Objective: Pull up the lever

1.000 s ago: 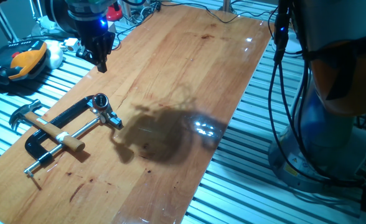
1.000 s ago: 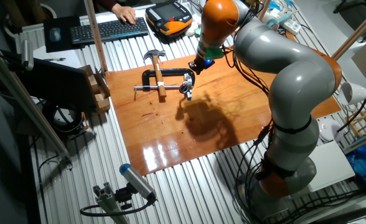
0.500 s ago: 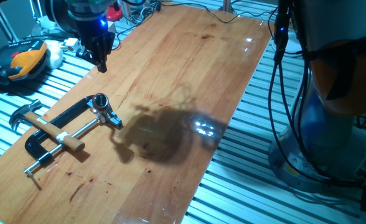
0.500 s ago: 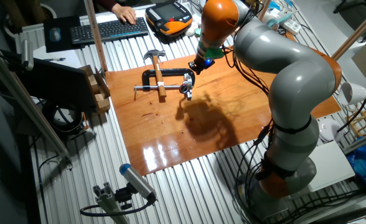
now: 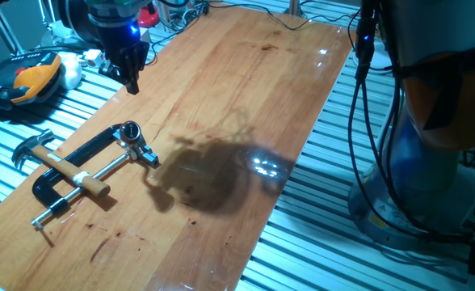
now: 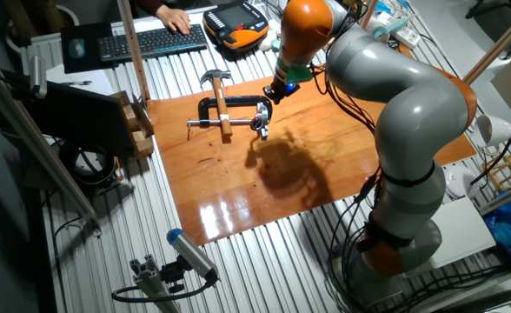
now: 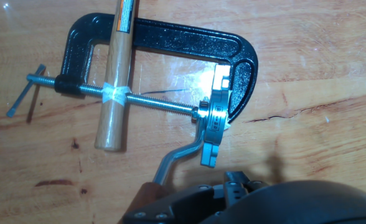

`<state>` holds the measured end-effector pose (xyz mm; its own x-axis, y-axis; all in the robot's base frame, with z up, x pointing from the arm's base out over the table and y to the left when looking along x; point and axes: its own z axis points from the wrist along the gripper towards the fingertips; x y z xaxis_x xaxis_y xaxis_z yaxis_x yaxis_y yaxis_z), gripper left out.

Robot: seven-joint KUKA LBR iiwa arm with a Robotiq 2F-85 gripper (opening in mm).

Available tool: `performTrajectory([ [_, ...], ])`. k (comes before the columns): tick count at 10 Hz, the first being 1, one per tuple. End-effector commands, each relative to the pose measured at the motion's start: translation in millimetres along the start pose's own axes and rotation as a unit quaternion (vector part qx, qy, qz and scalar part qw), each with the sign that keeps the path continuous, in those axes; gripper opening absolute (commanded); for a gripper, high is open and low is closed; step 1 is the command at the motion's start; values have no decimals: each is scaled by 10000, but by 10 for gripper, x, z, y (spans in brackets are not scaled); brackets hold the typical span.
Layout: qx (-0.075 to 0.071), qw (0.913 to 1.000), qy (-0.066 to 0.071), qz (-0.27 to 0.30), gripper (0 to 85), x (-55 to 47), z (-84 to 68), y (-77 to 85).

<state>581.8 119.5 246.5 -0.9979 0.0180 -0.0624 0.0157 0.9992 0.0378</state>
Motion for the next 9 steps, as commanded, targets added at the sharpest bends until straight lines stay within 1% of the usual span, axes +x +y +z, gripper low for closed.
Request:
performTrajectory([
  [1,106,9999,-25,-66,0,1,-1,0],
  [2,167,9998,-40,-123,0,4,-7,-9],
  [3,175,9997,-55,-155,0,6,-27,-40],
  [9,167,9998,-48,-139,0,22,-43,-66],
])
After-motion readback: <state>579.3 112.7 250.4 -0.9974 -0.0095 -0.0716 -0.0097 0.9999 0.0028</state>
